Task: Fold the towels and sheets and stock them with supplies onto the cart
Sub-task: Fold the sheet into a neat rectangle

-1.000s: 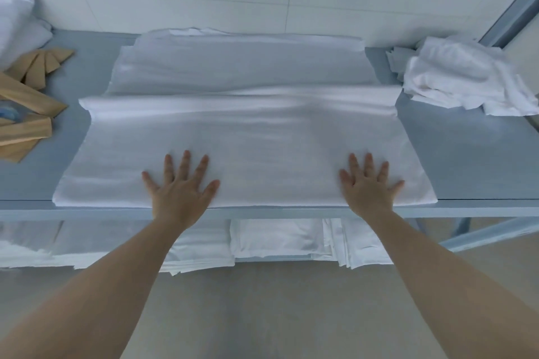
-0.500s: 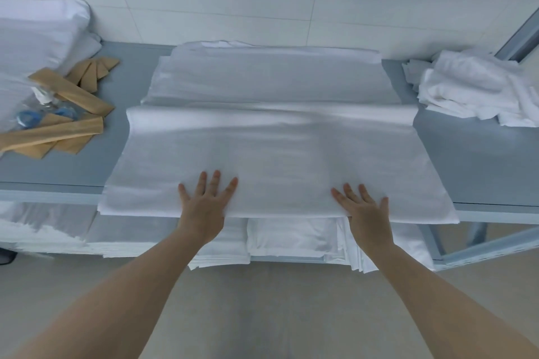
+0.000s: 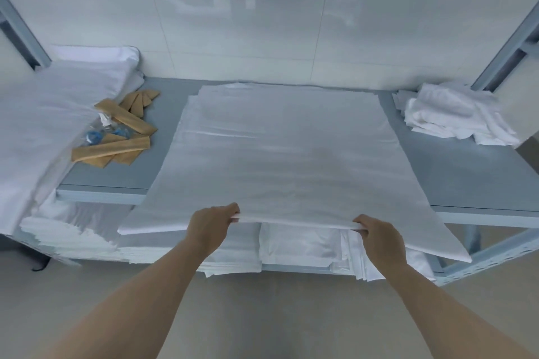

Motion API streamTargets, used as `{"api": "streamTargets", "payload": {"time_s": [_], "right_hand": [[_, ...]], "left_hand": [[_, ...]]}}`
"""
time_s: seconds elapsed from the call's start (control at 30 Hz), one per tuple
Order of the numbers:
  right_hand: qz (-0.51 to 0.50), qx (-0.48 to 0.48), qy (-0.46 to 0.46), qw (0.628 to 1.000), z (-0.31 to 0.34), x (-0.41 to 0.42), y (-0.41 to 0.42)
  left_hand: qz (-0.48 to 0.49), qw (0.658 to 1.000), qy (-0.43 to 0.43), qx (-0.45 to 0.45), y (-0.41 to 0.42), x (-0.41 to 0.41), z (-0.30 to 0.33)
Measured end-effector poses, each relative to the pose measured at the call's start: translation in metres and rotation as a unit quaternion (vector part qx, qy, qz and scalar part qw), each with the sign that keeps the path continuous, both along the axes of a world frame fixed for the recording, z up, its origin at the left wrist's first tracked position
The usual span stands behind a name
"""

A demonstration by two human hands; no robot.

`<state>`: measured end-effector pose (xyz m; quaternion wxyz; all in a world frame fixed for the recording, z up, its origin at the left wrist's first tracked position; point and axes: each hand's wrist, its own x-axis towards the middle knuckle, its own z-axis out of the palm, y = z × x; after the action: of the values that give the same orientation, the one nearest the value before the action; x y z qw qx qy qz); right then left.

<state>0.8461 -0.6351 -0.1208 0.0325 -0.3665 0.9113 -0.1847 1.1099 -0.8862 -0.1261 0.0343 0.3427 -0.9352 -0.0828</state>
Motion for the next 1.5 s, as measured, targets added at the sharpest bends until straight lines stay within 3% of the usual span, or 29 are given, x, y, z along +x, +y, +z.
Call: {"api": "streamTargets", "payload": {"time_s": [0.23, 0.47, 0.7, 0.87, 1.1, 1.3, 1.5], "right_hand": [[0.040, -0.107, 0.123, 0.986, 0.040, -0.007, 0.021], [0.125, -0.184, 0.315, 0.923, 0.087, -0.031, 0.028], [0.157, -0.193, 0.397, 0.883, 0.140, -0.058, 0.024], [0.156, -0.207, 0.441, 0.859, 0.176, -0.087, -0.010], [0.153, -0.182, 0.451, 0.860, 0.173, -0.131, -0.079], [0.135, -0.162, 0.457, 0.864, 0.163, -0.161, -0.130], [0.158, -0.147, 0.405, 0.888, 0.143, -0.192, -0.176]], "left_hand": [[-0.027, 0.993, 0.074, -0.082, 0.022, 0.012, 0.058], [-0.070, 0.972, 0.128, -0.186, 0.027, 0.006, 0.117], [-0.132, 0.926, 0.185, -0.301, 0.010, -0.003, 0.173], [-0.131, 0.913, 0.222, -0.316, -0.016, -0.023, 0.203], [-0.098, 0.922, 0.211, -0.310, -0.073, -0.063, 0.195], [-0.083, 0.948, 0.163, -0.260, -0.139, -0.102, 0.173], [-0.026, 0.977, 0.099, -0.186, -0.194, -0.142, 0.141]]}}
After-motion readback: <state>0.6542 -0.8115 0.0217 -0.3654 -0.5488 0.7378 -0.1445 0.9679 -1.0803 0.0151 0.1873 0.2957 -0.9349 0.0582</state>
